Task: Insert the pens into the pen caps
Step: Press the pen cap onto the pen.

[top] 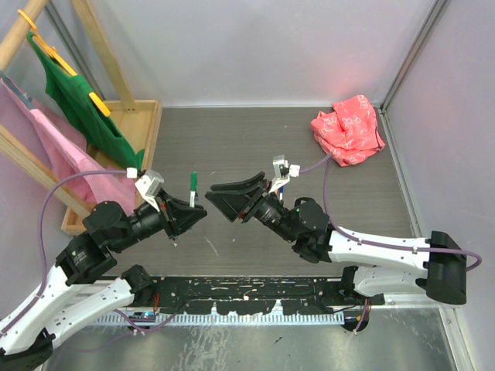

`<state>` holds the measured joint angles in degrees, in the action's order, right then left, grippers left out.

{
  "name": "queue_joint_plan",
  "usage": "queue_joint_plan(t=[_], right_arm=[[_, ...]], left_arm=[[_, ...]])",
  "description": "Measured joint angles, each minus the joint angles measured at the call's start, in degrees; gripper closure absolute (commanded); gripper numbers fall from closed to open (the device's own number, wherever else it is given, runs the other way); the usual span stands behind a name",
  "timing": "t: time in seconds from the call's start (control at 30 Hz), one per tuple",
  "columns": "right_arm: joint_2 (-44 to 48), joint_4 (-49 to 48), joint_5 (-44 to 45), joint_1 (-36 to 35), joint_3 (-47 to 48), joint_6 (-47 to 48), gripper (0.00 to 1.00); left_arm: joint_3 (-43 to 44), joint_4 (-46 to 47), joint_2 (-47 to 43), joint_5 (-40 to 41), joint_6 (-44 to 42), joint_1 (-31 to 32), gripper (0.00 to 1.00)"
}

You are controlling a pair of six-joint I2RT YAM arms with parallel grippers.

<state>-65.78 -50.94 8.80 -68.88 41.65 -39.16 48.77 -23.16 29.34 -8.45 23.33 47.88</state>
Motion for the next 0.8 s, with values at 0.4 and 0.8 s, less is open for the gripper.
queue_joint_plan(t=[0.4, 0.8], right_arm=[[0.24, 17.73, 4.72, 0.0, 9.88, 4.0, 0.44], [-0.74, 21.68, 5.31, 0.0, 11.02, 5.42, 0.47]], left_arm=[[-0.02, -2.49, -0.17, -4.94, -2.84, 0.0, 1.0], [-0.37, -3.5, 1.62, -7.76, -3.54, 0.0, 1.0]])
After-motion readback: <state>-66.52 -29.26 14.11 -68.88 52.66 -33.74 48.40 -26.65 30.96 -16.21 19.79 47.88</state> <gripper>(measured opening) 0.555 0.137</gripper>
